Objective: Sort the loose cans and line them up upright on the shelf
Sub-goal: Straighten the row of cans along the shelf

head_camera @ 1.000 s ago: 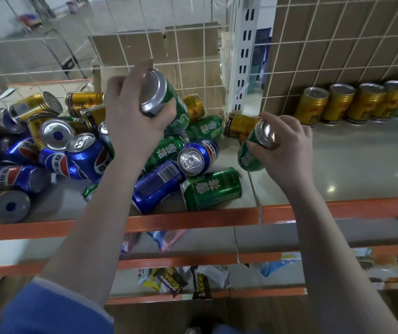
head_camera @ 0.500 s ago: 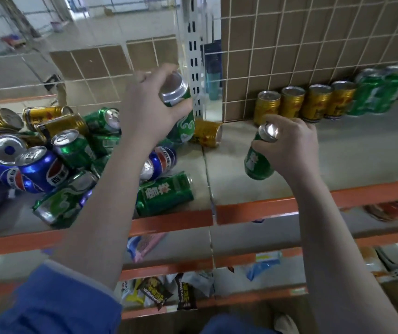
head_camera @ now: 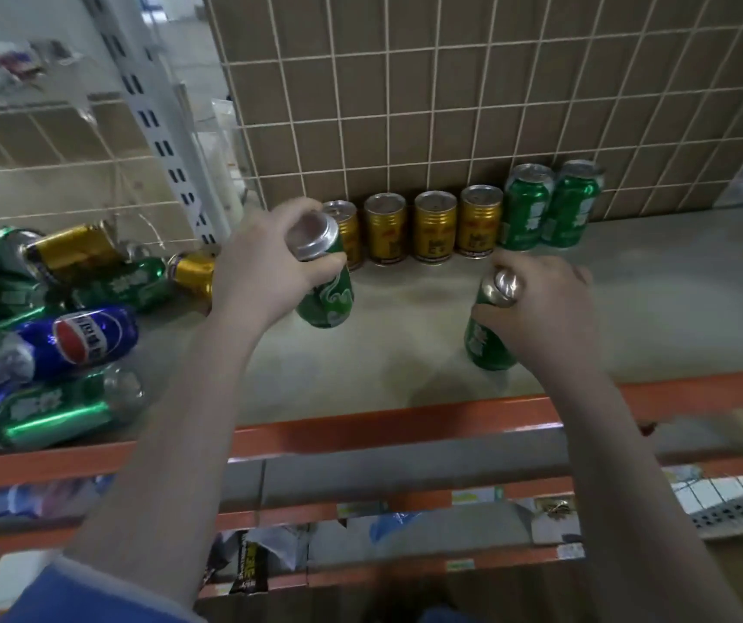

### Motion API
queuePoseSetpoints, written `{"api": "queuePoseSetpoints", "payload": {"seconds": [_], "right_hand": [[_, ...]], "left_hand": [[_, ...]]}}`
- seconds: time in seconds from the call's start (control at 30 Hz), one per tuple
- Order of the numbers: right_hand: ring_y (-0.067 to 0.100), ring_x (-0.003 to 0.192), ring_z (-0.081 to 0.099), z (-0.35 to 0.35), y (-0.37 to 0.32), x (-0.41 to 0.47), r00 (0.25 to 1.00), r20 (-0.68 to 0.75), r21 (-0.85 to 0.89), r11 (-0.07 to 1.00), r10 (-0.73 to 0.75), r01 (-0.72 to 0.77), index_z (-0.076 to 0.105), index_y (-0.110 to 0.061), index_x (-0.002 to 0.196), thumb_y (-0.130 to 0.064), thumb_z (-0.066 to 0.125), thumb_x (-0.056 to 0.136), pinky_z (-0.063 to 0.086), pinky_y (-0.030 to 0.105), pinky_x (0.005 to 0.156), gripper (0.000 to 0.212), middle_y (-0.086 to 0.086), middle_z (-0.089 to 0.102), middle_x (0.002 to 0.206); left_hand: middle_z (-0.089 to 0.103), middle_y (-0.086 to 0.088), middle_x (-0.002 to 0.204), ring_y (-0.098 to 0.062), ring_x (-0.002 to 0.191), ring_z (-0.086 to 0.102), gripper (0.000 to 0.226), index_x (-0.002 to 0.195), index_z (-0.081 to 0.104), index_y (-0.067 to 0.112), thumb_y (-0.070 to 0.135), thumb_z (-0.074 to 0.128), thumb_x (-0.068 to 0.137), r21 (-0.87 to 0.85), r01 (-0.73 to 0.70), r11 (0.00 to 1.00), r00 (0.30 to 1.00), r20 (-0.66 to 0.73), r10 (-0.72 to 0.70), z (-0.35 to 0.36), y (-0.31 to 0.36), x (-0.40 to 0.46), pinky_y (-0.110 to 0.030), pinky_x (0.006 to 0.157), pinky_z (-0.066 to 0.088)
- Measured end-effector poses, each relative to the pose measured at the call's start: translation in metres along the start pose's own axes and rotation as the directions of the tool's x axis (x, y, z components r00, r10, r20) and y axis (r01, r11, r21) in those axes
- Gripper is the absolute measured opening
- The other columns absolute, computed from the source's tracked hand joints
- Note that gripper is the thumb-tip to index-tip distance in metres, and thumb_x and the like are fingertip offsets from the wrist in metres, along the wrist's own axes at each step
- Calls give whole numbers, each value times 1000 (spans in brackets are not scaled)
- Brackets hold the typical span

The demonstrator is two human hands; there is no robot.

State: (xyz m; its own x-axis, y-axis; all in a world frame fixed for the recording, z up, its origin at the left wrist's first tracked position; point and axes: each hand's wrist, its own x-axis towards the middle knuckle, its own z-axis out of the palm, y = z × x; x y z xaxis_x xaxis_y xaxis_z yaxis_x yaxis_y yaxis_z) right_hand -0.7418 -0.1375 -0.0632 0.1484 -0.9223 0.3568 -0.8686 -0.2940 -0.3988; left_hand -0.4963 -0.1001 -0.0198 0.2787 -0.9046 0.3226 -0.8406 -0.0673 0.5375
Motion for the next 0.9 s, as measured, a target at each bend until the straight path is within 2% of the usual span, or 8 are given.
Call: {"api": "queuePoseSetpoints", "payload": {"seconds": [0.13,0.23,0.3,0.47,0.53,0.63,0.77,0.9], "right_hand": [[31,99,50,0,25,6,996,-9,26,996,88,-88,61,-24,109,-28,73,66,28,31,80,45,8,63,102],[32,100,50,-6,44,11,991,-11,30,991,133,-133,61,-27,113,-30,74,66,35,33,84,49,9,61,105],[33,101,50,-13,58,19,986,-4,32,985,169,-169,62,-27,114,-31,74,66,38,34,84,50,10,60,106],[32,102,50,-25,109,47,982,18,14,982,188,-189,61,-29,116,-33,72,69,39,33,78,49,9,60,108],[32,104,50,-32,138,63,981,36,23,981,193,-194,60,-32,118,-34,71,69,38,32,76,51,7,59,108],[32,104,50,-47,186,86,988,74,68,988,133,-138,60,-30,119,-30,73,69,41,34,78,52,7,59,108],[25,97,51,-72,244,120,994,110,103,995,-6,-5,63,-25,116,-24,76,68,34,30,84,50,3,56,100],[27,102,48,-79,286,145,984,156,107,992,-88,71,59,-27,122,-27,77,68,26,25,80,57,6,58,113]], "left_hand": [[56,-3,116,-24,105,54,51,118,54,39,44,73,71,46,-33,998,996,79,30,20,21,14,-43,84,50],[50,-1,113,-23,103,51,55,122,53,38,40,75,72,58,-34,998,992,126,26,37,36,22,-36,81,45],[52,-1,114,-23,104,52,57,122,54,37,39,76,70,63,-40,997,989,142,31,51,47,27,-36,81,46],[57,3,119,-20,104,54,57,121,53,40,45,75,69,129,-65,990,978,205,38,90,86,40,-35,74,49],[56,4,114,-18,100,52,58,124,51,39,45,75,71,166,-54,985,978,205,20,108,108,46,-33,71,48],[49,11,104,-11,90,45,61,128,49,38,44,74,72,191,-15,981,980,200,-24,141,148,50,-30,68,46],[55,8,111,-12,92,48,65,129,48,39,47,75,70,180,83,980,974,195,-119,181,201,56,-31,71,48],[58,6,118,-13,97,53,65,129,49,38,47,75,71,179,133,975,962,212,-171,212,238,58,-26,67,42]]}}
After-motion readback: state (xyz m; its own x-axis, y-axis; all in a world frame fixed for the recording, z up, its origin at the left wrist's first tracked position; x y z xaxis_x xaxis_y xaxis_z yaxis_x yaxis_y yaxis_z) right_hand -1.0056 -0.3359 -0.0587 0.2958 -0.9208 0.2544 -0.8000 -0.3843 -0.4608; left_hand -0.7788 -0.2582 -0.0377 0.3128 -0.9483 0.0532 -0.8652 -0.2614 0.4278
